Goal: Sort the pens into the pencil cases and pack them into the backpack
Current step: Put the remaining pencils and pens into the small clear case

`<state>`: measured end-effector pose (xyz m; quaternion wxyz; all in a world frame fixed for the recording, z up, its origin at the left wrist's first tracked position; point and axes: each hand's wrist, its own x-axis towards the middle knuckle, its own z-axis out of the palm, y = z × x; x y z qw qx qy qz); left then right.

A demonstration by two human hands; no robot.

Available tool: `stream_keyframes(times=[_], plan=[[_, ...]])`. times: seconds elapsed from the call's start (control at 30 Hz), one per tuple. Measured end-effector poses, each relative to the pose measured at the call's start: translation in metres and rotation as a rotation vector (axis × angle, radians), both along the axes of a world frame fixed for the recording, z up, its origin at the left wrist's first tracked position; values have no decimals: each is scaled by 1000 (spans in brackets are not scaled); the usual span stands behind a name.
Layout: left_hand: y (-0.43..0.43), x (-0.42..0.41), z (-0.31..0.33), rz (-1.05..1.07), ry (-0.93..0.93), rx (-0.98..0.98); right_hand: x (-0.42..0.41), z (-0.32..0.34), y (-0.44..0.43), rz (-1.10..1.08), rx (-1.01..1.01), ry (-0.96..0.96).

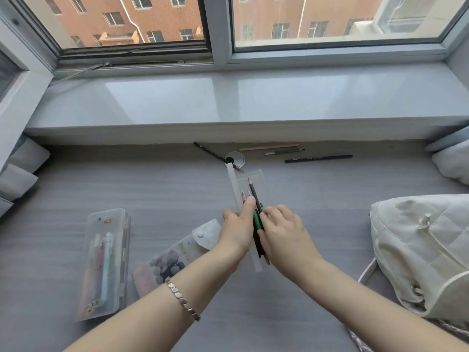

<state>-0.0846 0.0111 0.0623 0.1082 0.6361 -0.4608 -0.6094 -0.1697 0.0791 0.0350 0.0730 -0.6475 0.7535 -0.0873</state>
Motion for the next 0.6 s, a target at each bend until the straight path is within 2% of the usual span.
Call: stream_keyframes(times=[0.1, 0.17, 0.23, 0.3, 0.47, 0.6], plan=[[-17, -10, -2, -20, -31, -21, -26, 1, -18, 7, -77, -85], [-29, -14, -4, -53, -61, -31, -52, 5, -38, -102, -88, -148], [-42, -20, -6, -73, -68, -23, -92, 3, -65, -267, 1, -108], [-55, -24, -9, -69, -60, -12, -130, -2, -87, -366, 185, 16], [-79, -31, -14, -51, -58, -7, -180, -27, -116, -161, 451, 353], [-93, -32, -19, -44, -78, -2, -190, -42, -121, 13, 495, 413]])
